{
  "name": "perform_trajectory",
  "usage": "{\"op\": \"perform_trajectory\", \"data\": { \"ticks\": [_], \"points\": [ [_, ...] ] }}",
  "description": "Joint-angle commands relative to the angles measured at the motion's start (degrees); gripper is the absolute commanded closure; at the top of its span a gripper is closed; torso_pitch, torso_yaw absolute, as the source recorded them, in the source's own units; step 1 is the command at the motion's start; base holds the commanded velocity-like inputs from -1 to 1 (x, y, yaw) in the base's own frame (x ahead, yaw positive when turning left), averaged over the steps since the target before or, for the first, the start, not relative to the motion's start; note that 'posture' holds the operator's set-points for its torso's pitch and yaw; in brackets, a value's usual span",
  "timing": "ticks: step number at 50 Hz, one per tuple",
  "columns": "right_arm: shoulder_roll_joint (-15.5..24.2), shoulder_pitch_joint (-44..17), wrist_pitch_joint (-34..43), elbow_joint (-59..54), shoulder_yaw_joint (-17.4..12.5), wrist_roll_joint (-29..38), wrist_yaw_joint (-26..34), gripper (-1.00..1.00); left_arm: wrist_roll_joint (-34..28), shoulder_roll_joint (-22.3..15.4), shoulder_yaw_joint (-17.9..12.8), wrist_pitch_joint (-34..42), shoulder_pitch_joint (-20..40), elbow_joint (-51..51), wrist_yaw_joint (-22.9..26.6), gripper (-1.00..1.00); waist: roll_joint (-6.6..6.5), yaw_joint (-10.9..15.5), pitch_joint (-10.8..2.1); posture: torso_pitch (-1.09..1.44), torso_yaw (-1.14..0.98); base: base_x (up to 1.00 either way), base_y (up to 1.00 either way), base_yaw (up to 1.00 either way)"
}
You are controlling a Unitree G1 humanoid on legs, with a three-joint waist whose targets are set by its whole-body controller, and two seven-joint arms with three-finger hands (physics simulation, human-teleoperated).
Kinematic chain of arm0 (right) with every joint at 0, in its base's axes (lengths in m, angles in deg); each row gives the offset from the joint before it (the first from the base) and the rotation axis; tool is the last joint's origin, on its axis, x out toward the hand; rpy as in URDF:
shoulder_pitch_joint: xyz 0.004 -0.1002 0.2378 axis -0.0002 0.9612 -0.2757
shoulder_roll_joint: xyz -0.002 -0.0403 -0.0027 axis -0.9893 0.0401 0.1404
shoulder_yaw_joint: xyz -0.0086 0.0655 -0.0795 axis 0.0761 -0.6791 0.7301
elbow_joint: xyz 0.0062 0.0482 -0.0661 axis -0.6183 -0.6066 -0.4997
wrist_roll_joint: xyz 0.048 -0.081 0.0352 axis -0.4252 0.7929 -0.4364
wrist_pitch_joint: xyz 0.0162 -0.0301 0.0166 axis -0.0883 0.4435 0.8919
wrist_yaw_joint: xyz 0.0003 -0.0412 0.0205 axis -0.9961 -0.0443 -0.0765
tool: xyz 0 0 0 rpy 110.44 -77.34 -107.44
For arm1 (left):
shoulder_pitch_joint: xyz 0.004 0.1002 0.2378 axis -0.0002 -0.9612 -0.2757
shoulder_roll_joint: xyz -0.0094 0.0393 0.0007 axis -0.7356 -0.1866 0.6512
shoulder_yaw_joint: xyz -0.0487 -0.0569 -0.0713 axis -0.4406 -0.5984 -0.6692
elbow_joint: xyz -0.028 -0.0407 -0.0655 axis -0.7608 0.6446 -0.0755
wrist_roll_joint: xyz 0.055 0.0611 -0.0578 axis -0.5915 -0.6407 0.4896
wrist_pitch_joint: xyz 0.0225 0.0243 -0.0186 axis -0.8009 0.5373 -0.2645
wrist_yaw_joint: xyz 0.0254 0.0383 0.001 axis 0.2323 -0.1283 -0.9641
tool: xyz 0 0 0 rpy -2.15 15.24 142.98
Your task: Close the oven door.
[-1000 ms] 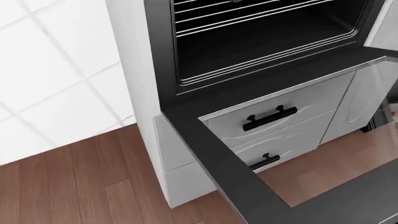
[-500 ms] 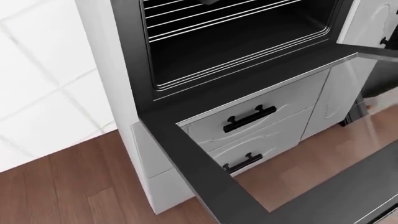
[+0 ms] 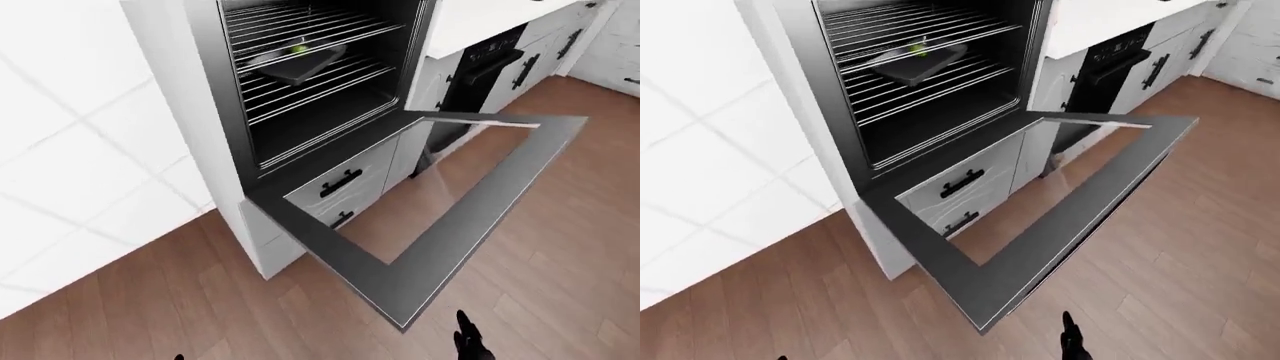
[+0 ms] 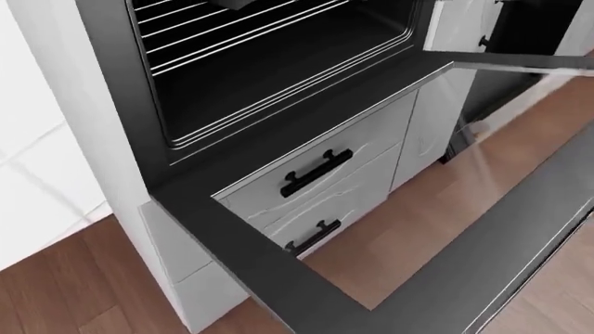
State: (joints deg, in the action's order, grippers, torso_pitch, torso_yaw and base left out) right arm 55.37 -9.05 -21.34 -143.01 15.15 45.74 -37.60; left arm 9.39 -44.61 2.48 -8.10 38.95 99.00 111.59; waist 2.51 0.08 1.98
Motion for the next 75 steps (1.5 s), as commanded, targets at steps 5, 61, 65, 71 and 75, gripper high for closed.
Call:
{"op": "perform_trajectory", "data": {
  "ticks": [5,61,65,71,75],
  "points": [
    [0.8,-0.3,-1.2,0.8,-0.3,-0.4,0.2,-1.00,0.2,-0.3,-0.1,-1.2,0.1,-0.7,0.3,-1.00,1.28,-1.1,-0.85,0.00,0.00,-0.03,0.00,-0.34],
    [0.5,-0.7,-0.7,0.8,-1.1,-3.3,4.1,-1.00,0.1,-0.8,-0.8,-0.4,0.6,-0.7,1.0,-1.00,-1.92,-0.7,-0.89,0.00,0.00,-0.03,0.00,-0.20],
    [0.5,-0.7,-0.6,0.9,-1.2,-3.9,4.4,-1.00,0.0,-0.7,-0.8,-0.4,0.6,-0.7,0.9,-1.00,-1.92,-0.6,-1.28,0.00,0.00,0.00,0.00,0.00],
    [0.6,-0.6,-0.5,0.8,-1.3,-4.6,5.0,-1.00,0.0,-0.7,-0.8,-0.5,0.5,-0.7,0.9,-1.00,-2.70,-0.5,-1.16,0.00,0.00,0.00,0.05,0.00],
    [0.5,-0.7,-0.5,0.8,-1.2,-4.7,5.0,-1.00,0.0,-0.5,-0.6,-0.6,0.4,-0.7,0.7,-1.00,-4.24,-0.2,-0.89,0.00,0.00,0.00,0.06,0.00]
  ]
}}
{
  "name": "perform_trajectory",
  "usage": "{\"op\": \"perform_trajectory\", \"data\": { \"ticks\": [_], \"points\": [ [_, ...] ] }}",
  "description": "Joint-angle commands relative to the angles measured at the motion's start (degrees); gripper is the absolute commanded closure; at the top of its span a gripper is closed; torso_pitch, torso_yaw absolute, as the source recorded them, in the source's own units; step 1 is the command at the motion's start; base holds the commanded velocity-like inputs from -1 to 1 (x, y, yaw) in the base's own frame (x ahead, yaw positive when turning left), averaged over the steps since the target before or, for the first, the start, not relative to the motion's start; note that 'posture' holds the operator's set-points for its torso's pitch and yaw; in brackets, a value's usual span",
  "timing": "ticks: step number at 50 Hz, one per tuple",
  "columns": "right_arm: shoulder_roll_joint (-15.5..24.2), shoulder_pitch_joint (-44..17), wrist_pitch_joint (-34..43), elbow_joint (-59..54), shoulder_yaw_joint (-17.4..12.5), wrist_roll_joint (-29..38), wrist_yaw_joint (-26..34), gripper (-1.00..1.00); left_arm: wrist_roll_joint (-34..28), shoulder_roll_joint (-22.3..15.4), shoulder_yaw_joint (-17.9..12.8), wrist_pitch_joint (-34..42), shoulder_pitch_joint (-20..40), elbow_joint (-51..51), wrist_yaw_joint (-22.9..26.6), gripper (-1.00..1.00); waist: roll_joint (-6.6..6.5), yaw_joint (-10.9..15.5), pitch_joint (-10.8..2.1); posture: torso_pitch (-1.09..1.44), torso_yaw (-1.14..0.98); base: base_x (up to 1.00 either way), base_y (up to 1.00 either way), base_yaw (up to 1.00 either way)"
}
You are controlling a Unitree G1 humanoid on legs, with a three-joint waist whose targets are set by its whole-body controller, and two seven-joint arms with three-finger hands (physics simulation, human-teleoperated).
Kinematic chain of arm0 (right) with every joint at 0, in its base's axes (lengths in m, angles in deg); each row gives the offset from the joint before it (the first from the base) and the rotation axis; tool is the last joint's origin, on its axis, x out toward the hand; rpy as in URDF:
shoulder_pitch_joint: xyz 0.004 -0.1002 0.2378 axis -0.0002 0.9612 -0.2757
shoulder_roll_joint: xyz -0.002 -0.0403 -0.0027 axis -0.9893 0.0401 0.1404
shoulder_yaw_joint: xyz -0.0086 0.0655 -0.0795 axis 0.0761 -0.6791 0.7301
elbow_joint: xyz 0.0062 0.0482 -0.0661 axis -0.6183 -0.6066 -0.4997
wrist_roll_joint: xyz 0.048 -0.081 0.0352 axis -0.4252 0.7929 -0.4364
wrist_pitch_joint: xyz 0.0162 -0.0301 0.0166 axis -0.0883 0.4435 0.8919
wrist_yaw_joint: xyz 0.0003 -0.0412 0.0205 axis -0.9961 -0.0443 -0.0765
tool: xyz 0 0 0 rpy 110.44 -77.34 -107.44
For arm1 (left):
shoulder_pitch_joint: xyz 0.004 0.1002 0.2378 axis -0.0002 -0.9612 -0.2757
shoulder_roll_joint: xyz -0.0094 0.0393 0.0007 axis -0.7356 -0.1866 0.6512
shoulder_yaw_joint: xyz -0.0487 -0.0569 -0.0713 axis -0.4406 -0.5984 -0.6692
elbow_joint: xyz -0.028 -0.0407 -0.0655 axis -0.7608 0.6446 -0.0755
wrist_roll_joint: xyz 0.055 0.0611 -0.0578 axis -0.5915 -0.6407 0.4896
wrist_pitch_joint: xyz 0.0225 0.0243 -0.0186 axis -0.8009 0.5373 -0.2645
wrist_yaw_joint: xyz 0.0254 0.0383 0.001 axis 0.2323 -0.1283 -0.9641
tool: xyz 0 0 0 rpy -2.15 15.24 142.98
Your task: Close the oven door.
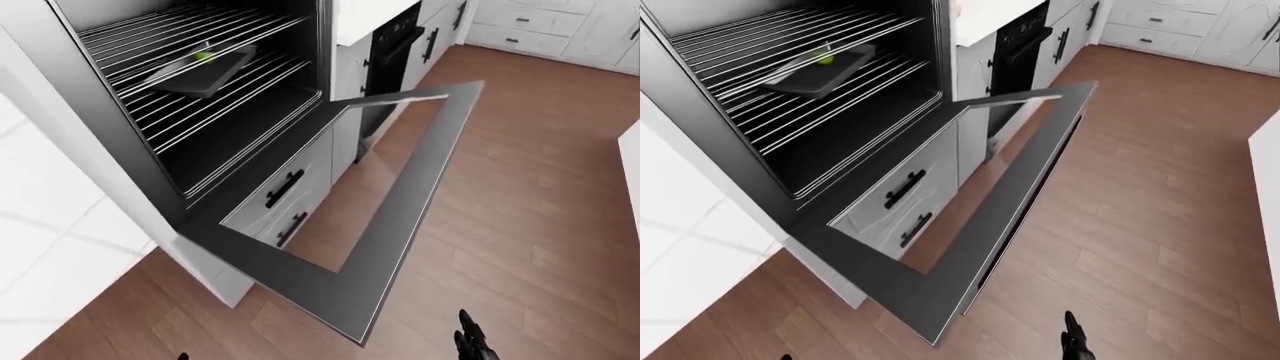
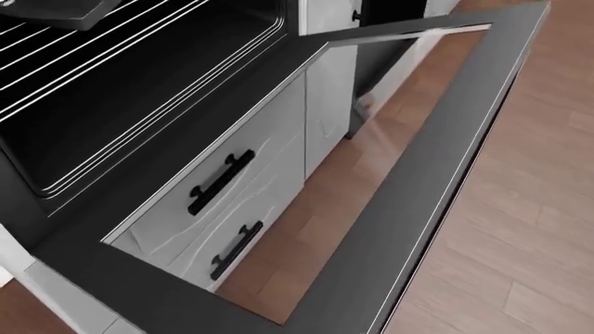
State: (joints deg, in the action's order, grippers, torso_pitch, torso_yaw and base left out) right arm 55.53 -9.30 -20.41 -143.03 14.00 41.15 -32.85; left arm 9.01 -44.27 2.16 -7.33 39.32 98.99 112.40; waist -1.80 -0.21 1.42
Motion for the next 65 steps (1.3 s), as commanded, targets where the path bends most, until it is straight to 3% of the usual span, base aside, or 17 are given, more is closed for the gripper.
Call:
{"op": "perform_trajectory", "data": {
  "ticks": [1,6,10,12,17,22,26,39,43,45,49,53,55,57,58,59,65],
  "points": [
    [0.4,-0.5,-1.4,0.9,0.0,-0.2,0.3,-1.00,0.4,-0.7,-0.2,-1.5,0.0,-0.7,-0.2,-1.00,0.00,0.1,-0.29,0.00,0.00,0.00,0.06,0.00],
    [0.4,-0.5,-1.4,0.9,0.0,-0.2,0.2,-1.00,0.7,-0.9,-0.2,-1.3,0.1,-0.7,0.0,-1.00,1.67,0.4,0.03,0.00,0.00,0.00,0.07,0.00],
    [0.4,-0.4,-1.4,0.9,0.1,-0.3,0.3,-1.00,0.7,-1.1,-0.3,-1.1,0.1,-0.7,0.1,-1.00,4.85,-0.2,0.78,0.00,0.00,0.00,0.06,0.00],
    [0.4,-0.4,-1.4,0.9,0.1,-0.3,0.3,-1.00,0.7,-1.0,-0.3,-1.3,0.1,-0.7,0.1,-1.00,3.16,-0.3,0.27,0.00,0.00,0.00,0.08,0.00],
    [0.4,-0.4,-1.4,0.9,0.1,-0.5,0.3,-1.00,0.9,-1.2,-0.3,-1.1,0.1,-0.7,0.3,-1.00,4.34,-0.6,0.09,0.00,0.00,0.00,0.19,0.00],
    [0.4,-0.5,-1.4,0.9,0.1,-0.4,0.3,-1.00,0.8,-1.4,-0.6,-0.8,0.3,-0.7,0.4,-1.00,1.80,-0.4,0.56,0.00,0.00,0.00,0.19,0.00],
    [0.4,-0.5,-1.4,0.9,0.2,-0.4,0.2,-1.00,0.8,-1.3,-0.6,-0.8,0.3,-0.7,0.4,-1.00,-3.08,-0.2,-0.47,0.00,0.00,0.00,0.28,0.00],
    [0.4,-0.5,-1.5,0.9,0.1,-0.7,0.3,-1.00,0.9,-1.2,-0.5,-1.0,0.2,-0.7,0.3,-1.00,3.07,0.0,0.55,0.00,0.00,0.00,0.31,0.00],
    [0.3,-0.4,-1.5,0.9,0.2,-0.7,0.6,-1.00,0.9,-1.0,-0.3,-1.2,0.0,-0.7,0.2,-1.00,6.78,0.0,0.16,0.00,0.00,0.00,0.31,0.00],
    [0.3,-0.5,-1.4,0.9,0.2,-0.7,0.6,-1.00,0.9,-1.0,-0.2,-1.2,0.1,-0.7,0.2,-1.00,4.60,-0.5,0.31,0.00,0.00,0.00,0.31,0.00],
    [0.3,-0.5,-1.5,0.9,0.2,-0.8,0.7,-1.00,1.1,-1.1,-0.3,-1.1,0.1,-0.7,0.3,-1.00,4.92,-0.7,0.03,0.00,0.00,0.00,0.31,0.00],
    [0.3,-0.5,-1.5,0.9,0.2,-0.8,0.7,-1.00,1.1,-1.2,-0.3,-1.0,0.2,-0.7,0.4,-1.00,2.32,-0.6,0.71,0.00,0.00,0.00,0.31,0.00],
    [0.3,-0.5,-1.5,0.9,0.1,-0.8,0.7,-1.00,1.2,-1.4,-0.4,-0.8,0.2,-0.7,0.5,-1.00,-0.08,-0.5,0.52,0.00,0.00,0.00,0.31,0.00],
    [0.3,-0.5,-1.5,0.9,0.1,-0.8,0.7,-1.00,1.1,-1.5,-0.5,-0.7,0.3,-0.7,0.6,-1.00,-4.79,0.0,-0.75,0.00,0.00,0.00,0.30,0.00],
    [0.3,-0.5,-1.5,0.9,0.2,-0.8,0.7,-1.00,1.1,-1.5,-0.5,-0.7,0.3,-0.6,0.6,-1.00,-1.13,0.3,0.00,0.00,0.00,0.00,0.31,0.00],
    [0.3,-0.5,-1.5,0.9,0.1,-0.8,0.7,-1.00,1.1,-1.5,-0.6,-0.7,0.3,-0.7,0.6,-1.00,-1.85,0.3,0.23,0.00,0.00,0.00,0.31,0.00],
    [0.2,-0.6,-1.7,0.9,0.1,-0.9,0.8,-1.00,0.9,-1.4,-0.7,-0.7,0.3,-0.7,0.5,-1.00,0.63,0.2,1.24,0.00,0.00,0.00,0.20,0.00]
  ]
}}
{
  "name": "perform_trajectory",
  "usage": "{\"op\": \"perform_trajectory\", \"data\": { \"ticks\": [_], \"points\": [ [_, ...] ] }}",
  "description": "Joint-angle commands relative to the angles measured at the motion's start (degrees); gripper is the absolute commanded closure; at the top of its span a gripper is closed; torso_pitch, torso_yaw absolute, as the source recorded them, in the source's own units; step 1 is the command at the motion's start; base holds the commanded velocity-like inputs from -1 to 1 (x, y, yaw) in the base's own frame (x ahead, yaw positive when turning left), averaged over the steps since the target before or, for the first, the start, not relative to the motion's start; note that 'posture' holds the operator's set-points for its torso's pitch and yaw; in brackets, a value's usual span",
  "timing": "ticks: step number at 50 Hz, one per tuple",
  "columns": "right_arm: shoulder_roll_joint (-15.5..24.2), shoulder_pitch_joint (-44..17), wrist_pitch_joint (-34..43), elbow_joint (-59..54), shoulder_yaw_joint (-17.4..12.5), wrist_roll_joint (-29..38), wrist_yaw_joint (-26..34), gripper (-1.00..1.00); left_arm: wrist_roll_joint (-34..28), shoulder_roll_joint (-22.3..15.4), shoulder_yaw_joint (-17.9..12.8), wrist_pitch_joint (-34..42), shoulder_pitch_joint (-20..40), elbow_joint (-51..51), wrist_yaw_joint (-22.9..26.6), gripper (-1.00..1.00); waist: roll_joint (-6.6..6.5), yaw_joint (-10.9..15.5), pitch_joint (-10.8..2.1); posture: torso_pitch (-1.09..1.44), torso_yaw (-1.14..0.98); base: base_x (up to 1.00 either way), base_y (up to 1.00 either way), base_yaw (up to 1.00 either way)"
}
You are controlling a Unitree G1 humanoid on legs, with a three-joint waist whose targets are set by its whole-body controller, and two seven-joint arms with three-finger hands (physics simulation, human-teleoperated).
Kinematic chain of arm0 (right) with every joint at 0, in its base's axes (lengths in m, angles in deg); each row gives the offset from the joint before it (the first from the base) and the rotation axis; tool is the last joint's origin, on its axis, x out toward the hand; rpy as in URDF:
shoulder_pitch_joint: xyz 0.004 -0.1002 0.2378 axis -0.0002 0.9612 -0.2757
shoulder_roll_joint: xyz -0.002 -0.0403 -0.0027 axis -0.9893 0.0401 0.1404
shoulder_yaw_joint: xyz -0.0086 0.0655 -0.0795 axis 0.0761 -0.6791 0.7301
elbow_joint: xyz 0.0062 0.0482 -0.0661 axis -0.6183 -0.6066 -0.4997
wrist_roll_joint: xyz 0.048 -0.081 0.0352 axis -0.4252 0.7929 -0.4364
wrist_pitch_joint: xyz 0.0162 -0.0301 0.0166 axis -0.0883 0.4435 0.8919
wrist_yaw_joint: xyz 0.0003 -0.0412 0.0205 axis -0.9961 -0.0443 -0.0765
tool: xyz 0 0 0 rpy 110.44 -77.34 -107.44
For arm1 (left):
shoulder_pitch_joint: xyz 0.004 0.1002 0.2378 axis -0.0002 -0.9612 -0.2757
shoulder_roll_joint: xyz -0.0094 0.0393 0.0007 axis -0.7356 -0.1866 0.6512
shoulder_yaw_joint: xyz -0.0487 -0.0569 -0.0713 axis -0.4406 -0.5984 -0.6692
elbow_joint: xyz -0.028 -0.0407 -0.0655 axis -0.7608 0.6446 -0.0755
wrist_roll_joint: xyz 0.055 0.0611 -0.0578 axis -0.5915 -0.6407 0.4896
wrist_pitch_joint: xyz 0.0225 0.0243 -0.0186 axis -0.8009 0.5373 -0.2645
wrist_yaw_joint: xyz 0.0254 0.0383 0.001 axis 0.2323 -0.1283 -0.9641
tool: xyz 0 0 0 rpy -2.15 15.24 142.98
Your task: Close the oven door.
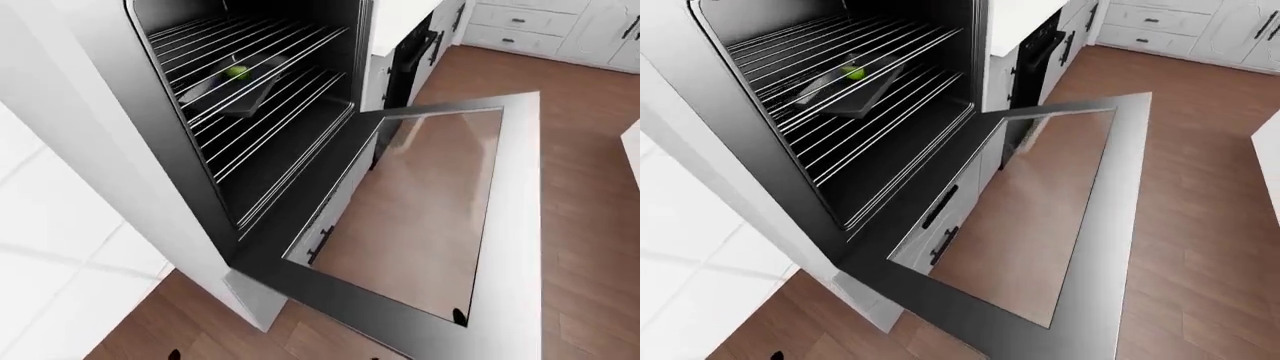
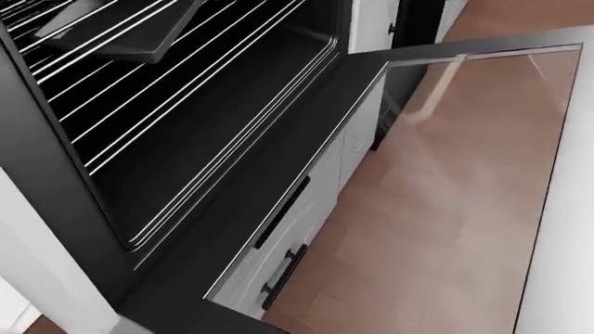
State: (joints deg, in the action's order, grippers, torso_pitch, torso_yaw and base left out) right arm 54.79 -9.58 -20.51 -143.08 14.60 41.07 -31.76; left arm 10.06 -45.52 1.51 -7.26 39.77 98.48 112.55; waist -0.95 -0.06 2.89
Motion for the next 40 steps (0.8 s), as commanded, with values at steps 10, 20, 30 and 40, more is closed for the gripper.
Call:
{"op": "perform_trajectory", "data": {
  "ticks": [10,20,30,40],
  "points": [
    [1.0,-0.6,-1.7,0.9,-0.5,-0.7,-1.0,-1.00,0.0,0.1,0.3,-1.1,-0.2,-0.2,0.1,-1.00,4.88,0.8,-0.32,0.00,0.00,0.00,0.00,0.00],
    [-0.6,-3.0,3.7,1.3,-4.1,-11.2,4.1,-1.00,0.1,0.1,0.4,-1.1,-0.4,-0.2,0.1,-1.00,2.29,0.4,-1.91,0.00,0.00,0.00,0.00,0.00],
    [-0.5,-5.7,6.1,1.7,-5.7,-25.3,18.7,-1.00,0.2,0.1,0.4,-1.1,-0.3,-0.2,0.2,-1.00,1.71,-0.3,-2.35,0.00,0.00,0.00,0.00,0.00],
    [0.1,-9.4,11.4,3.0,-5.7,-36.6,28.6,-1.00,0.0,0.0,0.2,-1.0,-0.3,-0.2,0.3,-1.00,1.62,-0.5,-2.25,0.00,0.00,0.00,0.00,0.00]
  ]
}}
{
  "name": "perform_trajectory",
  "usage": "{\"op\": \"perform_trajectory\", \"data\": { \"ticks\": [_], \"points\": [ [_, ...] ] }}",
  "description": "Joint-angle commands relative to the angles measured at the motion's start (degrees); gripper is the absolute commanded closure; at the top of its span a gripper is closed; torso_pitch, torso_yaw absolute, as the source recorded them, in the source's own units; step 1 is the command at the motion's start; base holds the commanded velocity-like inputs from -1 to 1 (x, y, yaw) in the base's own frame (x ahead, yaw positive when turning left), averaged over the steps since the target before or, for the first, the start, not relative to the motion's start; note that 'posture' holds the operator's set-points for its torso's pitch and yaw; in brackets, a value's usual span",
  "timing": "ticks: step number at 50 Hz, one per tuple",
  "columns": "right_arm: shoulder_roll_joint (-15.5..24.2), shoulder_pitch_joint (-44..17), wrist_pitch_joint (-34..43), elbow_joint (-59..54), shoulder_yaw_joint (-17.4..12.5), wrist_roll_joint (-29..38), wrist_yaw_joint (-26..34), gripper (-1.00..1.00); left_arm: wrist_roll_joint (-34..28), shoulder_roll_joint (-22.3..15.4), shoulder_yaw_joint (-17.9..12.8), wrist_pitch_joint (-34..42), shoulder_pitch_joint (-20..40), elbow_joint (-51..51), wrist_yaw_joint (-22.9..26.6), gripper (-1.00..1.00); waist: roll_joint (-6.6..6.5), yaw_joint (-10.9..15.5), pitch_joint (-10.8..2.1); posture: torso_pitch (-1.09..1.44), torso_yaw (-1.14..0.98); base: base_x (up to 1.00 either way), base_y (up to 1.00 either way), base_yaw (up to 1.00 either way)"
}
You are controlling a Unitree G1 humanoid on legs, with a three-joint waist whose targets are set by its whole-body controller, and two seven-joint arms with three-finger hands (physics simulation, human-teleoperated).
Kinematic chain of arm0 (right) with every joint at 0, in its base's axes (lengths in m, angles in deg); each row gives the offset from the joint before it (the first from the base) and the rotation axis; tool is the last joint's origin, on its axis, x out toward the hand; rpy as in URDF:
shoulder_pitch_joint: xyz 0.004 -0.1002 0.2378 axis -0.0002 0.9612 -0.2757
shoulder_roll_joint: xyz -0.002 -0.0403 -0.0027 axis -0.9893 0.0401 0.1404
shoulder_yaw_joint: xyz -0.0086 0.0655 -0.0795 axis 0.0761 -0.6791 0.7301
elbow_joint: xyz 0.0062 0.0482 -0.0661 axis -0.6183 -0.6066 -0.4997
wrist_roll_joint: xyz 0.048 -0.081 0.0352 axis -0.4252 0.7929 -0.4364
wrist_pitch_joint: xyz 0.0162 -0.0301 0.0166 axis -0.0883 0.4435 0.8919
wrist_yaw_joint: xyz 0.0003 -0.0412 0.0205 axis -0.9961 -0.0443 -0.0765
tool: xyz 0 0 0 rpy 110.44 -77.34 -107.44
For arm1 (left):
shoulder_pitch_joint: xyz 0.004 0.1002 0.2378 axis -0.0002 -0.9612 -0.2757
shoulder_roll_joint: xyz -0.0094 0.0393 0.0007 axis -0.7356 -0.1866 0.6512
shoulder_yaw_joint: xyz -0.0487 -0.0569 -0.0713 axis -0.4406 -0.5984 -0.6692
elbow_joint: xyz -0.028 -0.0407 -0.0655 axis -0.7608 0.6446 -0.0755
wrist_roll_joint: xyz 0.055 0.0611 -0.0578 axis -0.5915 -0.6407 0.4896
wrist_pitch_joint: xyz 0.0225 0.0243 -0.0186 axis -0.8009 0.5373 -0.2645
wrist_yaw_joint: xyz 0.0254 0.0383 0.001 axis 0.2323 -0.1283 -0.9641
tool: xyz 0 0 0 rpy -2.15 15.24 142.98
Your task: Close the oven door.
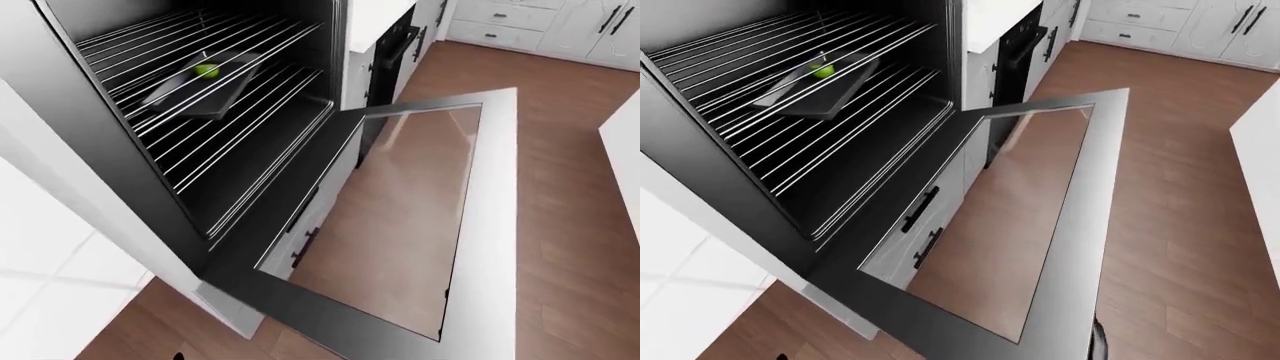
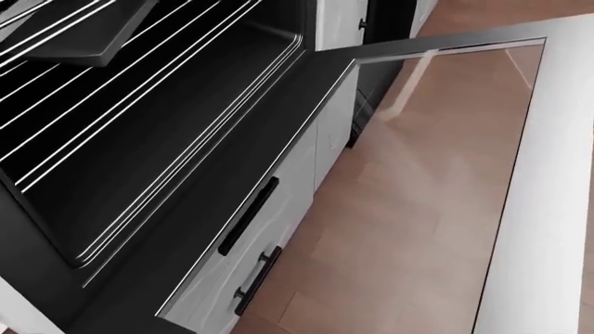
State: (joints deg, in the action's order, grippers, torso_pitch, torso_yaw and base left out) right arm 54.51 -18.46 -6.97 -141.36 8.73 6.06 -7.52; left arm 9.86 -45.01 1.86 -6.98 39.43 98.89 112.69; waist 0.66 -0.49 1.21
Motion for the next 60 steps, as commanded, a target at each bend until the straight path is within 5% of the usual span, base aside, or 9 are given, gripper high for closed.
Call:
{"op": "perform_trajectory", "data": {
  "ticks": [1,3,8,14,22,40,50,56,60],
  "points": [
    [0.3,-0.6,-3.0,1.2,0.5,-1.9,5.1,-1.00,0.2,-0.5,-0.2,-1.2,0.1,-0.6,0.1,-1.00,-0.02,-0.1,-0.56,0.00,0.00,0.00,0.00,0.00],
    [-0.4,-0.7,-4.7,2.0,1.3,-2.9,9.7,-1.00,0.2,-0.5,-0.2,-1.2,0.1,-0.6,0.2,-1.00,-0.15,-0.1,-0.56,0.00,0.00,0.00,0.00,0.00],
    [-2.0,0.4,-1.5,6.0,5.3,-2.5,9.1,-1.00,0.2,-0.4,-0.1,-1.4,0.1,-0.6,0.1,-1.00,-0.40,-0.2,-0.55,0.00,0.00,0.00,0.00,0.00],
    [-3.4,7.6,15.0,33.2,9.7,-0.5,-2.3,-1.00,0.3,-0.4,0.0,-1.4,0.0,-0.6,0.2,-1.00,-0.62,0.1,-0.67,0.00,0.00,0.00,0.00,0.00],
    [-5.8,13.0,34.7,66.4,10.2,2.3,-14.1,-1.00,0.4,-0.4,0.0,-1.5,-0.2,-0.6,0.2,-1.00,-0.88,0.4,-0.59,0.00,0.00,0.00,0.00,0.00],
    [-9.1,16.7,56.8,99.9,16.2,10.9,-21.3,-1.00,0.1,-0.8,-0.8,-0.9,0.1,-0.5,0.6,-1.00,-1.03,0.3,-1.18,0.00,0.00,0.00,0.00,0.00],
    [-9.8,12.2,73.2,118.9,19.8,6.6,-29.9,-1.00,0.1,-0.7,-0.9,-0.9,0.2,-0.6,0.6,-1.00,-1.21,0.3,-1.55,0.00,0.00,0.00,0.00,0.00],
    [-10.9,0.5,83.2,124.7,19.7,-3.2,-41.4,-1.00,0.6,-0.5,-0.7,-1.1,0.1,-0.6,0.6,-1.00,-1.35,0.1,-1.68,0.00,0.00,0.00,0.00,0.00],
    [-11.2,-6.6,85.9,124.2,22.5,-6.0,-47.6,-1.00,0.6,-0.3,-0.4,-1.3,0.0,-0.6,0.5,-1.00,-1.46,0.2,-1.62,0.00,0.00,0.00,0.00,0.00]
  ]
}}
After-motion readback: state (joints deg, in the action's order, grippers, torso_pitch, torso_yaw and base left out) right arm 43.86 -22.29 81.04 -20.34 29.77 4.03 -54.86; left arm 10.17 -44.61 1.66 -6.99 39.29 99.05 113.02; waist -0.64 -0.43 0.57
